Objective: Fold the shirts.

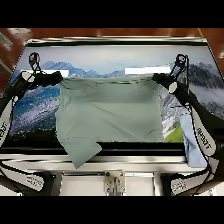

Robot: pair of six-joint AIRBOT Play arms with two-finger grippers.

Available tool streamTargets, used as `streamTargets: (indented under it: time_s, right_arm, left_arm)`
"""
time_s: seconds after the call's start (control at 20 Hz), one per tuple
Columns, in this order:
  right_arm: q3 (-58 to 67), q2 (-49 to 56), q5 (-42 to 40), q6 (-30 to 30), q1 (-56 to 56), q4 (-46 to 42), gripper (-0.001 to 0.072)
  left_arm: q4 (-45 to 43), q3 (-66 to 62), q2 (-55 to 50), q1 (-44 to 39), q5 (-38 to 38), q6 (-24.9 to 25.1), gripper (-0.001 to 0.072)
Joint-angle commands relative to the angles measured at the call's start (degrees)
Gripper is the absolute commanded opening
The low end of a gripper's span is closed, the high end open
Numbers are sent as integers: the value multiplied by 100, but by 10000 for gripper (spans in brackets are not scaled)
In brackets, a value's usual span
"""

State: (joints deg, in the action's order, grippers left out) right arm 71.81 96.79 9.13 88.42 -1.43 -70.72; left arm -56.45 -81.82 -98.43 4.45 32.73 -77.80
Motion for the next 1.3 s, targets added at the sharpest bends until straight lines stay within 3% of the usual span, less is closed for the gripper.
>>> streamTargets:
  time_s: [0.0,0.1,0.2,0.4,0.7,0.9,0.95,1.0,1.05,1.25]
  right_arm:
    - [28,98,710,155,31,256,61]
    - [28,-72,1484,140,155,247,61]
    - [28,-219,2315,155,350,264,61]
    - [26,-201,3692,227,728,275,61]
    - [26,103,4295,286,684,275,61]
    - [26,87,4258,284,695,142,63]
    - [28,33,4229,286,715,142,147]
    - [55,-50,4308,278,761,144,357]
    - [109,-173,4511,125,839,116,515]
    - [175,-975,6035,-229,1545,-514,516]
  left_arm:
    - [101,-61,-116,24,455,7,36]
    - [94,-181,-17,105,1268,33,36]
    - [28,-330,4,188,2562,271,35]
    - [-704,-229,-164,195,4070,-407,35]
    - [-872,26,-260,216,4343,-658,35]
    - [-846,26,-258,271,4400,-804,39]
    - [-811,20,-249,286,4459,-800,141]
    - [-813,2,-219,317,4562,-802,384]
    - [-822,-7,-136,372,4688,-802,479]
    - [-835,46,568,874,5650,-522,477]
